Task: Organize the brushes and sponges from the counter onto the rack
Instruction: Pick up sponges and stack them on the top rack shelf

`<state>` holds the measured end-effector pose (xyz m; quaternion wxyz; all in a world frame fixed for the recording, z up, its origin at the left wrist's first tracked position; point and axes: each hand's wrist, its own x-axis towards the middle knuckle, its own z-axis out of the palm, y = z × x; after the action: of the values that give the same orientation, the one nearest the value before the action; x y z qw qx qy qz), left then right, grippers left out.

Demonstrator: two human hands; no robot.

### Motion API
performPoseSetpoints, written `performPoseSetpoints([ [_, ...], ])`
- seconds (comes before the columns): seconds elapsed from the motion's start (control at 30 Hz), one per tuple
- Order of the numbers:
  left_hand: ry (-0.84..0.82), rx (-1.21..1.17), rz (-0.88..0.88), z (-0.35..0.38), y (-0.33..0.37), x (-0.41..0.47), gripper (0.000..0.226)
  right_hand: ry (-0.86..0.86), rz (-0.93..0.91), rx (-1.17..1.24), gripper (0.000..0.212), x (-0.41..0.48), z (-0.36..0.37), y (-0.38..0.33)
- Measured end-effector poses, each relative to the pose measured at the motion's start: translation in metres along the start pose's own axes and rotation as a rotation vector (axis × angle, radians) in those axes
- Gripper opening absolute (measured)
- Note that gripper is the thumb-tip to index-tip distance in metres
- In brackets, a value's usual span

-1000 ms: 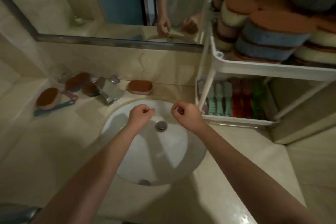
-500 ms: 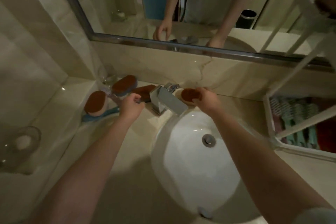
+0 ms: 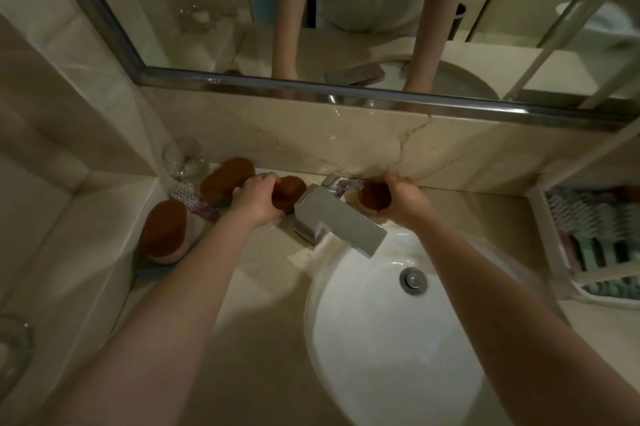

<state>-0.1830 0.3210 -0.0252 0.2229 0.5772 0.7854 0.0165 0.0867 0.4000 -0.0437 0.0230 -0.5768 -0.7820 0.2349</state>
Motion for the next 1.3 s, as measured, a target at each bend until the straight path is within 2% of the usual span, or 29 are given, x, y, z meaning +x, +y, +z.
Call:
performPoseSetpoints([
  [0.13,0.022,-0.02,-0.014,0.002,-0.001,0.002,0.07,0.066,0.072,0.196,0.062,-0.005,-0.008,-0.001],
  [0.3,0.118,-0.306,-0.084,-0.002,-0.006,-0.011,0.078,0.183,0.174,0.602,0.064,-0.021,-0.021,-0.009],
  [0.47,0.192,-0.588,-0.159,-0.022,0.001,-0.034,0.079,0.213,0.16,0.889,0.054,-0.042,-0.046,-0.023],
  [0.57,0.25,-0.812,-0.142,-0.036,0.015,-0.052,0.081,0.221,0.155,1.027,0.047,-0.057,-0.069,-0.034],
  [0.7,0.267,-1.052,-0.046,-0.057,0.051,-0.081,0.078,0.216,0.052,1.093,0.046,-0.08,-0.1,-0.056],
  [0.87,0.139,-1.251,0.082,-0.086,0.101,-0.11,0.079,0.208,-0.089,1.087,0.043,-0.104,-0.137,-0.078],
  [0.93,0.141,-1.311,0.136,-0.094,0.123,-0.119,0.078,0.231,-0.123,1.083,0.04,-0.116,-0.154,-0.081],
  [1.13,0.197,-1.367,0.307,-0.111,0.191,-0.146,0.051,0.271,-0.193,1.111,0.025,-0.15,-0.204,-0.07],
  [1.3,0.212,-1.386,0.411,-0.122,0.252,-0.169,0.042,0.348,-0.224,1.153,0.026,-0.179,-0.248,-0.04],
])
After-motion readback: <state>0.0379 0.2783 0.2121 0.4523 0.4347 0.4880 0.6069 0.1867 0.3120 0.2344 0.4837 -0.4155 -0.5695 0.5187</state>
